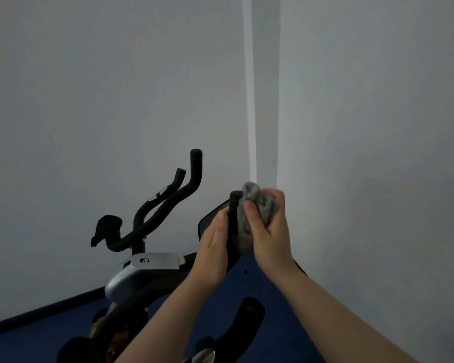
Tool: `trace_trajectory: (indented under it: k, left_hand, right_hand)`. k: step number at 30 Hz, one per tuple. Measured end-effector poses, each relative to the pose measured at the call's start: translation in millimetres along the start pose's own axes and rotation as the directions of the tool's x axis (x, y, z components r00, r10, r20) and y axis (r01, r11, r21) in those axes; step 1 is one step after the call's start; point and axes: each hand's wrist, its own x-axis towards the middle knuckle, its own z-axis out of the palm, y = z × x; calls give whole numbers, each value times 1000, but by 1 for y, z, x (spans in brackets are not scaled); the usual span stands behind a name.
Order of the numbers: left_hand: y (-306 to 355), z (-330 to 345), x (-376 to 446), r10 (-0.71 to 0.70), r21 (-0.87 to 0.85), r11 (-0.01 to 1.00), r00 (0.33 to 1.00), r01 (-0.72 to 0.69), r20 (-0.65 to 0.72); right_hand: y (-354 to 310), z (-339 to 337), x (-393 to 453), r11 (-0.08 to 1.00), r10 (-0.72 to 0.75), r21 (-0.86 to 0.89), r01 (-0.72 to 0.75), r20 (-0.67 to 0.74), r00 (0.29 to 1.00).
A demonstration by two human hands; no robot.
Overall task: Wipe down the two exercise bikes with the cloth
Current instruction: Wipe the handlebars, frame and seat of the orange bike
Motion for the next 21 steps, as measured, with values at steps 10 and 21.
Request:
trace_trajectory:
  k: [10, 21]
  left_hand:
    - [-10, -3, 2, 23, 28, 999, 999, -22, -49]
    - [-11, -3, 1, 33, 9, 999, 998, -33, -55]
  right_hand:
    - [-10, -2, 19, 999, -42, -21, 42, 18, 999]
    - [-15, -5, 26, 999, -34, -34, 35, 31, 999]
